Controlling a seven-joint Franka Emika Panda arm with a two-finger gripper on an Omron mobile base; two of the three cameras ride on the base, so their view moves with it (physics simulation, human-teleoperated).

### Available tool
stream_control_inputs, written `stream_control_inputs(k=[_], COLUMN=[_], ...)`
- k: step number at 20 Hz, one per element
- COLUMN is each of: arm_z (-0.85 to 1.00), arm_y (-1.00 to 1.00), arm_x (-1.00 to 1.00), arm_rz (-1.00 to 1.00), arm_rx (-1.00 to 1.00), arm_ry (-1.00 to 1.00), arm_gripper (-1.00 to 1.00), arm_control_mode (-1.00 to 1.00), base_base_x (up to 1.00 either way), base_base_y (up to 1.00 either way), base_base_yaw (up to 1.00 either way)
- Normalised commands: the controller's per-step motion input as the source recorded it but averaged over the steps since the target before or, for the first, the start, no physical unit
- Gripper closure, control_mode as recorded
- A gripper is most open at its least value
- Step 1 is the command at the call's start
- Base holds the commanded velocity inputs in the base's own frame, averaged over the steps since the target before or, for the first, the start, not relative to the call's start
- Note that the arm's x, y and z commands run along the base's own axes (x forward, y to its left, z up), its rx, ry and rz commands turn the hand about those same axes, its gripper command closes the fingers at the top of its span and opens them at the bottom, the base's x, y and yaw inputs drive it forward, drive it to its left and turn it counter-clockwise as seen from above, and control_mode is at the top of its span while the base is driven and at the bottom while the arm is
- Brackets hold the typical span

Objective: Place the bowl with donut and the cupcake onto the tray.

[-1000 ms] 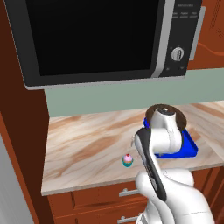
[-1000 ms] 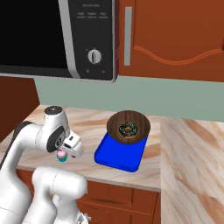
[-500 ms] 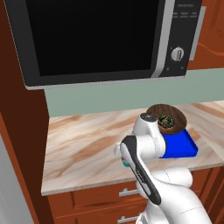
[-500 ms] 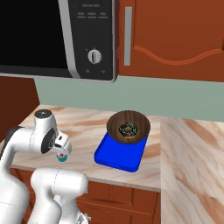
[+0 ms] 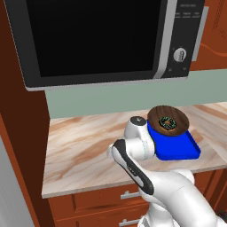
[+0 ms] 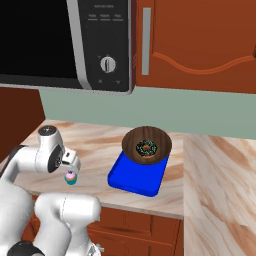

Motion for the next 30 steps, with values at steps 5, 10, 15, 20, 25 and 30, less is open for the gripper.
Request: stream_control_inputs(k=[5, 10, 15, 20, 25, 30], arm_z=[0.0, -0.01, -0.17, -0.15, -0.17, -0.14], arm_y=[-0.21, -0.18, -0.03, 0.0, -0.03, -0.06], arm_x=[-0.06, -0.14, -0.08, 0.0, 0.12, 0.1], arm_rz=[-0.01, -0.01, 0.0, 0.0, 0.0, 0.0], arm_rx=[0.0, 0.0, 0.0, 0.0, 0.0, 0.0], arm_ry=[0.01, 0.01, 0.0, -0.04, -0.02, 0.0], arm_gripper=[-1.0, -1.0, -1.0, -1.0, -1.0, -1.0], arm_control_mode=[-1.0, -1.0, -1.0, -1.0, -1.0, -1.0], base_base_x=[0.0, 0.0, 0.0, 0.0, 0.0, 0.0], base_base_y=[0.0, 0.0, 0.0, 0.0, 0.0, 0.0], base_base_yaw=[0.0, 0.0, 0.0, 0.0, 0.0, 0.0])
